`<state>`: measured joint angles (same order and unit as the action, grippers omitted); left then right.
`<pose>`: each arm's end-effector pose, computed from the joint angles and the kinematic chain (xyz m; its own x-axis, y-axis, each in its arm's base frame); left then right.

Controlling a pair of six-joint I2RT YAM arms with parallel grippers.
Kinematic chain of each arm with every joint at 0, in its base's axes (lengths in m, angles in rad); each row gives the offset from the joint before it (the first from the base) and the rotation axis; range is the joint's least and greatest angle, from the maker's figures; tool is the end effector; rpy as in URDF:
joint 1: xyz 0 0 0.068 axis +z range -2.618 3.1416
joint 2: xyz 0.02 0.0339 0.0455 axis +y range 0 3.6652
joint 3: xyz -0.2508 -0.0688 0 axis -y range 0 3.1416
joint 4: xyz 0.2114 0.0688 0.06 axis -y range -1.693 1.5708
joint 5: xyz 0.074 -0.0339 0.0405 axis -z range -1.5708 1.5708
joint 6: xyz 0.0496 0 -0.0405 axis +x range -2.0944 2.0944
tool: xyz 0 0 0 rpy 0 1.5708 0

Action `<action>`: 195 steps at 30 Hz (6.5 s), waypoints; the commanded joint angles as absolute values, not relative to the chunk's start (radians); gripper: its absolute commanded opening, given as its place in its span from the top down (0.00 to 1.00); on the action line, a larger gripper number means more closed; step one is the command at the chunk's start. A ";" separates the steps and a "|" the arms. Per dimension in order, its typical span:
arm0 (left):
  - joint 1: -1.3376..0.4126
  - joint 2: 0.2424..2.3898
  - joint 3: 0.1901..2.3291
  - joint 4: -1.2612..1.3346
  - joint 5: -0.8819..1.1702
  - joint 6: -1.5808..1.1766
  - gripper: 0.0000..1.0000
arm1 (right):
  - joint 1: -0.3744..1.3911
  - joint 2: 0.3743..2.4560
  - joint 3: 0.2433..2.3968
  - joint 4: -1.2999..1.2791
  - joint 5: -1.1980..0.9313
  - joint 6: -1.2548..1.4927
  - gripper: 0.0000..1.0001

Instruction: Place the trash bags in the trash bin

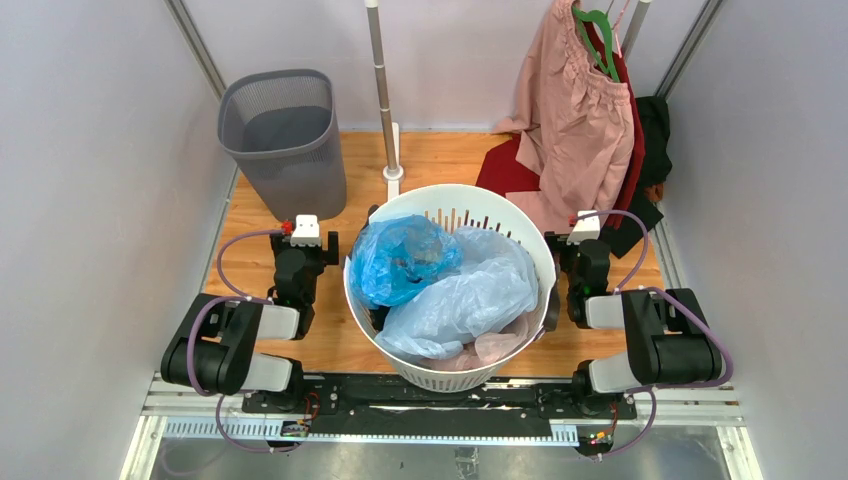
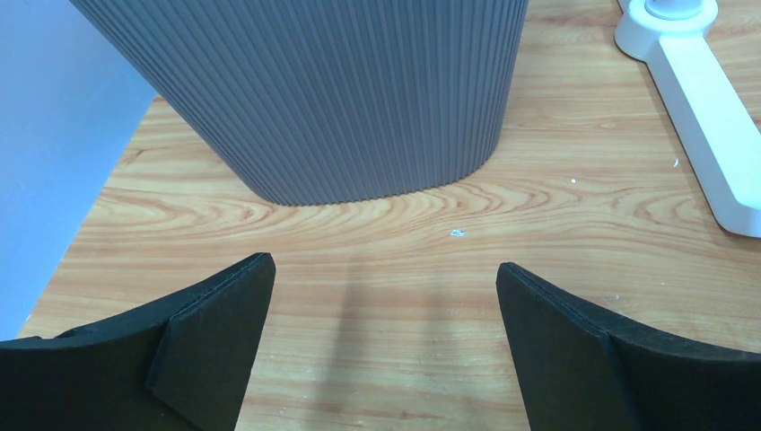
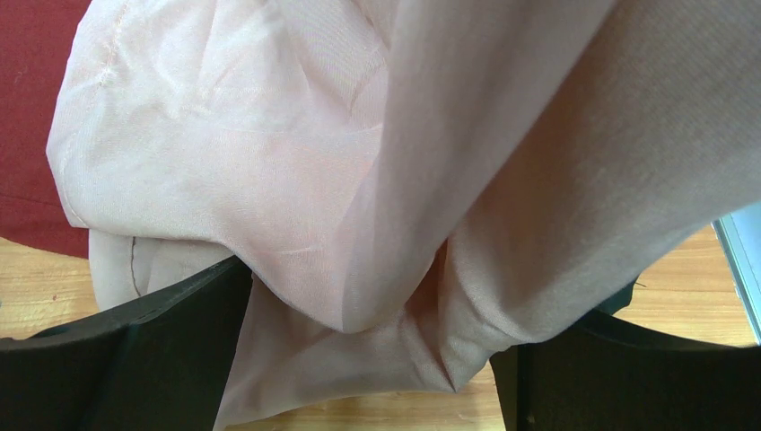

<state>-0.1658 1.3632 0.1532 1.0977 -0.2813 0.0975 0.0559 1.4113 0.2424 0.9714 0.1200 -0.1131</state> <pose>0.2192 -0.0227 0.1687 -0.1211 0.1151 -0.9860 -0.1022 0.9865 0.1277 0.2389 0.0074 0.1658 -0.2016 -0.1235 -0.9716 0.0392 0.9902 -0.1340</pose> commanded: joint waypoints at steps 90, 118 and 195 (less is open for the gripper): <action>-0.190 0.956 1.420 -0.432 0.333 -0.506 0.00 | 0.030 0.901 1.370 -0.755 -0.448 0.235 0.03; -0.796 1.099 1.610 -0.933 -0.061 -0.242 0.00 | 1.053 1.228 1.670 -1.155 -0.041 0.174 0.11; -0.796 0.563 1.001 -0.432 0.300 -0.300 0.23 | 1.074 1.160 2.064 -0.748 0.156 -0.082 1.00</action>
